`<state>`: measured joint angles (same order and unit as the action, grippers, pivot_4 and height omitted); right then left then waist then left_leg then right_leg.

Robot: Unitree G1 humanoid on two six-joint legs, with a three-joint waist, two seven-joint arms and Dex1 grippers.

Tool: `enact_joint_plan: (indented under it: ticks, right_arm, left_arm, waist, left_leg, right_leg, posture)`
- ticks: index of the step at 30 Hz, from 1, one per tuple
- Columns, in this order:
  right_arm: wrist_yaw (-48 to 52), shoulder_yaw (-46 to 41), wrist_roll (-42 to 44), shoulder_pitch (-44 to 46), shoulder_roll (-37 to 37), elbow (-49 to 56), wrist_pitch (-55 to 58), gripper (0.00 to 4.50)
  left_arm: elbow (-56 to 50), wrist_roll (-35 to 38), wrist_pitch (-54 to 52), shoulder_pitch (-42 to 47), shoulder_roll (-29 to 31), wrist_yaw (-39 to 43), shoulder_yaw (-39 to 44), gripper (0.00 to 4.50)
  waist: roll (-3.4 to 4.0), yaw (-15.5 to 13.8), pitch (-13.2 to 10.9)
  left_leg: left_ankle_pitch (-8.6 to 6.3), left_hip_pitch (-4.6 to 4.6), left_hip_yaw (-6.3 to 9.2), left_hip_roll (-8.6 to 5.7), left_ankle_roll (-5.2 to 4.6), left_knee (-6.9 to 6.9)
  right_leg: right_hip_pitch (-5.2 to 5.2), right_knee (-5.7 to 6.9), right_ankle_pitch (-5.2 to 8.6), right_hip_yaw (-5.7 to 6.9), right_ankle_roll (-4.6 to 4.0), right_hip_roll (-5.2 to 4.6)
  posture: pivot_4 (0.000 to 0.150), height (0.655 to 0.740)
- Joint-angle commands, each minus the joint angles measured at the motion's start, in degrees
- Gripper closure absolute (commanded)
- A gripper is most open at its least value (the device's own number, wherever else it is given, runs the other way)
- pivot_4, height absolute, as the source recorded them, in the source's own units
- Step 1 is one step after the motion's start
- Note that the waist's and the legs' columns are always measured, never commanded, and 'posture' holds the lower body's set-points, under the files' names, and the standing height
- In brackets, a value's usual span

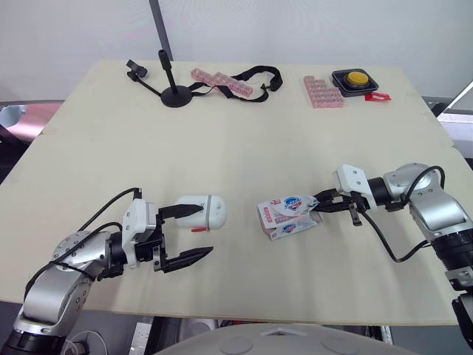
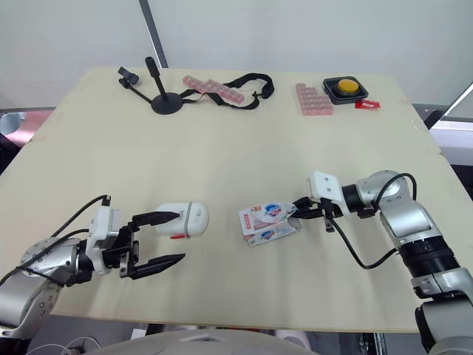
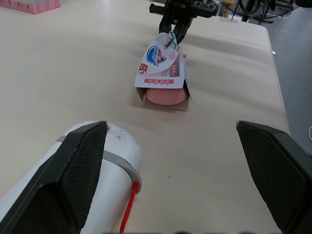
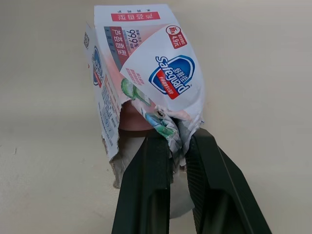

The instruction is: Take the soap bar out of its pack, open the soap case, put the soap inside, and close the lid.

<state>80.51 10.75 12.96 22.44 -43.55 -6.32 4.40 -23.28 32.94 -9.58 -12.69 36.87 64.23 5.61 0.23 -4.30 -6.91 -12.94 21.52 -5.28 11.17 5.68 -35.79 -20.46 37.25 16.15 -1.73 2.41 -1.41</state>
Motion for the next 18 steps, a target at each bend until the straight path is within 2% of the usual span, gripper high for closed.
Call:
enact_joint_plan:
  ticks: [1,18]
  right_arm:
    - [0.1,-1.8,1.4,0.0,-0.5,1.4,-0.5,3.97]
    - [-5.7,-7.1,2.8,-0.6,-4.0,10.3,5.2,3.97]
  left_arm:
    - [-0.6,-0.1,0.7,-0.1,0.4,0.0,0.1,0.00]
    - [0.0,-0.8,1.2,-0.5,0.7,1.1,-0.2,0.00]
  waist:
    - [0.00,0.0,0.0]
    - [0.00,0.0,0.0]
  left_leg:
    - [0.00,0.00,0.00,0.00,0.00,0.00]
    - [0.00,-0.01,0.00,0.01,0.00,-0.01]
  right_leg:
    - [0.00,0.00,0.00,0.00,0.00,0.00]
    - [0.00,-0.03,0.00,-0.02,0.00,0.01]
  posture:
    - [0.150,0.7395]
    - [0.150,0.7395]
